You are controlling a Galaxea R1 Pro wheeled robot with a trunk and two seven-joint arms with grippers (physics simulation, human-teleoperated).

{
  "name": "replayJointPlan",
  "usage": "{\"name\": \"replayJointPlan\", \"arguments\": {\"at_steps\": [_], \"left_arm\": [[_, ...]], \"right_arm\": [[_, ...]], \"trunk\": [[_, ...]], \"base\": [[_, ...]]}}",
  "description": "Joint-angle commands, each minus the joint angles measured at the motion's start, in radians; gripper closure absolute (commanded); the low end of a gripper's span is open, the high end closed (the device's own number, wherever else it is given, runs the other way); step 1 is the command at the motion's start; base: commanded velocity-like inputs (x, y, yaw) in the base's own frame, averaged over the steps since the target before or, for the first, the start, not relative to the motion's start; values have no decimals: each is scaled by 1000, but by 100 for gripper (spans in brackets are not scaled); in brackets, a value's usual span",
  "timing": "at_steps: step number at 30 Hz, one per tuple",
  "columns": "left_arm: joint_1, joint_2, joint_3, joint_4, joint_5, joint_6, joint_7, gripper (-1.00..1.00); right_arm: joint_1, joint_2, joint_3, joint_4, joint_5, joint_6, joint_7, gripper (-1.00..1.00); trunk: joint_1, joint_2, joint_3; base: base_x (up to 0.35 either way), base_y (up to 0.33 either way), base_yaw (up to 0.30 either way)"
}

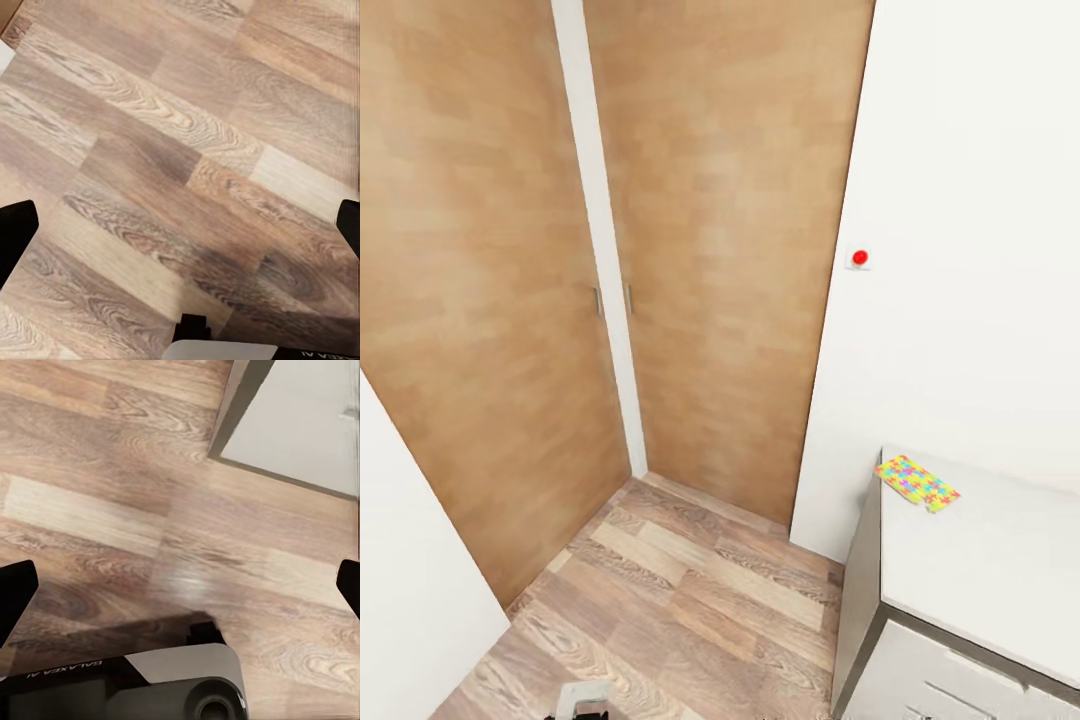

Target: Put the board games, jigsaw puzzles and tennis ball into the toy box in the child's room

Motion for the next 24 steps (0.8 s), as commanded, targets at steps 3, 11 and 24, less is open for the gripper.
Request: {"name": "replayJointPlan", "arguments": {"at_steps": [3,11,24], "left_arm": [[0,0,1,-1,1,0,3,-100],[0,0,1,-1,1,0,3,-100],[0,0,1,-1,1,0,3,-100]], "right_arm": [[-1,1,-1,1,-11,-6,0,-100],[-1,1,-1,2,-11,-6,0,-100],[-1,1,-1,2,-11,-6,0,-100]], "trunk": [[1,-2,-2],[1,-2,-2],[1,-2,-2]], "base": [[0,0,-279],[0,0,-279],[0,0,-279]]}}
